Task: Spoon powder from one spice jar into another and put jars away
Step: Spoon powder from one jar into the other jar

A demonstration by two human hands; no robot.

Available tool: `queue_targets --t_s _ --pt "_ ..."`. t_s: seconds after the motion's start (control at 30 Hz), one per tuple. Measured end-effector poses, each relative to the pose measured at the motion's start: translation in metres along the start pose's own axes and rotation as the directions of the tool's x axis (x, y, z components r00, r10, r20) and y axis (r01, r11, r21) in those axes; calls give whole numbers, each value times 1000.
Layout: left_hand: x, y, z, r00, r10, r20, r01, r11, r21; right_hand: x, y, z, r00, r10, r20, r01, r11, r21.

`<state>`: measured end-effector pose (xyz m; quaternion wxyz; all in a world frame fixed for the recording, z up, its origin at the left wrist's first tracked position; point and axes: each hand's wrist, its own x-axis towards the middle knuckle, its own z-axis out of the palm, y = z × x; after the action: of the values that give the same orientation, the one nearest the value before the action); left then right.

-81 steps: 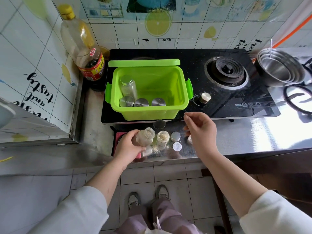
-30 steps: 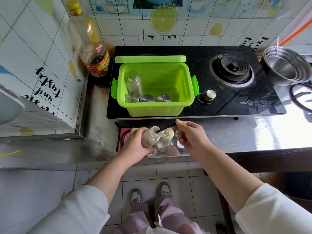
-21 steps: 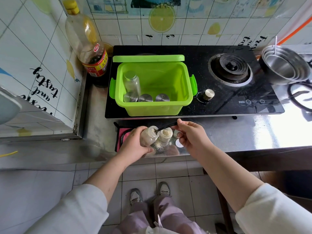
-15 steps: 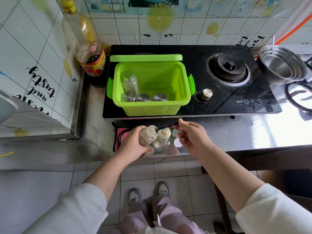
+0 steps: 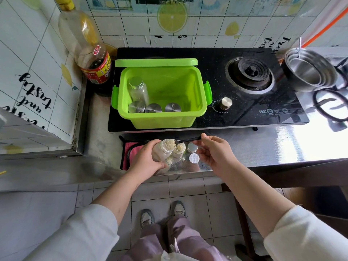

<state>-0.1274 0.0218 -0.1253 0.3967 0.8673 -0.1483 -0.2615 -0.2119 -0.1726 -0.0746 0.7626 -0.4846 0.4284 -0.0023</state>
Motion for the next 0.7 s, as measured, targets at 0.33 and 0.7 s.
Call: queue_targets --t_s 0.33,0.7 --pt "5 -7 7 997 -66 -31 63 996 -66 6 -2 -10 999 25 -23 -25 1000 10" --pt "3 -21 11 972 -231 -44 213 944 -253 19 5 -24 989 -34 -141 26 998 -55"
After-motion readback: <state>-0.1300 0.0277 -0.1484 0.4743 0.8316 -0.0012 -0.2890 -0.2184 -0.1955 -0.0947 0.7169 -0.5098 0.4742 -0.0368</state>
